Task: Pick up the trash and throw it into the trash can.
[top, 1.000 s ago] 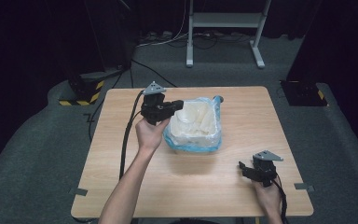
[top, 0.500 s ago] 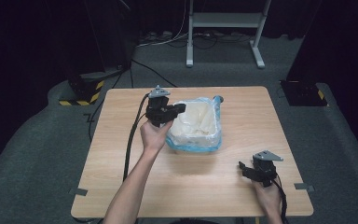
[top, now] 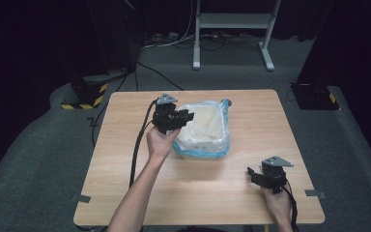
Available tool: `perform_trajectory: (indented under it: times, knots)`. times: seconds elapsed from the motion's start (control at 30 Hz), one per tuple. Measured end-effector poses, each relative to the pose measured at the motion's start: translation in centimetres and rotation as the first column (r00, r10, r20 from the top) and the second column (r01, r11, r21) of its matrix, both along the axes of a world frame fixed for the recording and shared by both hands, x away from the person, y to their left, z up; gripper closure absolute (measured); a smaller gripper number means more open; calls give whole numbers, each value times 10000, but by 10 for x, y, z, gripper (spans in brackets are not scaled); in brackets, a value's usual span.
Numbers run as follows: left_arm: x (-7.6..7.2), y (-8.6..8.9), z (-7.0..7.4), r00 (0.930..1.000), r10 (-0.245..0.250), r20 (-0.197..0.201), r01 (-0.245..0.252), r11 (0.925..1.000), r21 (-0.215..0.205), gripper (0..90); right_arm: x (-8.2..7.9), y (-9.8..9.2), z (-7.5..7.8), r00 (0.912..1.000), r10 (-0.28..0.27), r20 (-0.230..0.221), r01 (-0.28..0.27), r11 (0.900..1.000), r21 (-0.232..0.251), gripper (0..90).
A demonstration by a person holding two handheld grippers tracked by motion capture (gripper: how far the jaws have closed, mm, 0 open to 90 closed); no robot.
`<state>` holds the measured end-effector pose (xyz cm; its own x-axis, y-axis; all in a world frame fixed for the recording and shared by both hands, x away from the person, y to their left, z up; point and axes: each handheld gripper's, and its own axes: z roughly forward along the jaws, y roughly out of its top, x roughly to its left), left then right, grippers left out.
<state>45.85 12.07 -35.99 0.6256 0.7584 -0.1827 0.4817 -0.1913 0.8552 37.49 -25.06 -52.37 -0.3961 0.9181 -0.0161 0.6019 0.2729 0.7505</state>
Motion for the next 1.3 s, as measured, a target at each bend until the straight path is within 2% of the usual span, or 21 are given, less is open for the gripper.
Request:
perform_trajectory:
  times: [0.1, 0.23, 0.43, 0.63, 0.97, 1.3]
  knots:
    - [-6, 0, -1, 9997, 138, 181, -144, 9993, 339, 575, 0, 0, 0, 10000, -5, -2, 5, 10000, -1, 345]
    - [-14, 2, 0, 9991, 155, 393, -181, 9976, 674, 547, 0, 0, 0, 10000, -13, -2, 13, 10000, 4, 345]
    - [-28, 10, -1, 9984, 174, 545, -209, 9977, 641, 525, 0, 0, 0, 10000, -12, -3, 12, 10000, 4, 345]
    - [-38, 21, -7, 9985, 390, 394, -410, 9977, 537, 524, 0, 0, 0, 10000, -21, -8, 21, 10000, 13, 344]
    - [-52, 33, -14, 9976, 581, 377, -595, 9975, 382, 525, 0, 0, 0, 10000, -16, -4, 16, 10000, 9, 345]
    - [-66, 51, -22, 9962, 821, 292, -833, 9956, 432, 528, 0, 0, 0, 10000, -19, -3, 19, 10000, 10, 344]
